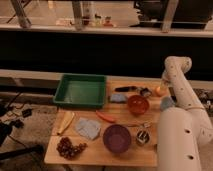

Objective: Place apple in table surface

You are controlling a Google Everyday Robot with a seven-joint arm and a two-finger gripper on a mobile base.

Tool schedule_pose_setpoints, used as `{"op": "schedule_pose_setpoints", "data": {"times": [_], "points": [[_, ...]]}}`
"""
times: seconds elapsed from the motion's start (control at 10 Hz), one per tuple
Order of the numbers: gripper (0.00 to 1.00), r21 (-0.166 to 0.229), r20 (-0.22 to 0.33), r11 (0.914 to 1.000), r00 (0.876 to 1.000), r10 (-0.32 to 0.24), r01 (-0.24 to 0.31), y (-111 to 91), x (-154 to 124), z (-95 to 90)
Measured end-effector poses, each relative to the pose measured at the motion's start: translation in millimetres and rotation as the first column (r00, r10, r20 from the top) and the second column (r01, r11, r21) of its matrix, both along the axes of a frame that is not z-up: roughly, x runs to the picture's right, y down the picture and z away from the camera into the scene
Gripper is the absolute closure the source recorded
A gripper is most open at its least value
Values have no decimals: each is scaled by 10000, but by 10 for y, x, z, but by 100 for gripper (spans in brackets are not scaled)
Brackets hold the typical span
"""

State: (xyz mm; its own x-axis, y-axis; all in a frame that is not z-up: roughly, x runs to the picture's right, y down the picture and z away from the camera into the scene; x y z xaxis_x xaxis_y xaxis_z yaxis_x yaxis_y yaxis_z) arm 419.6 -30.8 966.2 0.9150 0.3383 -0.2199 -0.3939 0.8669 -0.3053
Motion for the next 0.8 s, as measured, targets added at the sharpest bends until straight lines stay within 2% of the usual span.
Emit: {"op": "schedule_pose_setpoints", "data": {"times": [0.3,0.8], "points": [[20,-17,18,9998,9998,199,-199,-46,37,-31],[20,-26,10,9998,9998,191,-191,-42,41,-31]]}}
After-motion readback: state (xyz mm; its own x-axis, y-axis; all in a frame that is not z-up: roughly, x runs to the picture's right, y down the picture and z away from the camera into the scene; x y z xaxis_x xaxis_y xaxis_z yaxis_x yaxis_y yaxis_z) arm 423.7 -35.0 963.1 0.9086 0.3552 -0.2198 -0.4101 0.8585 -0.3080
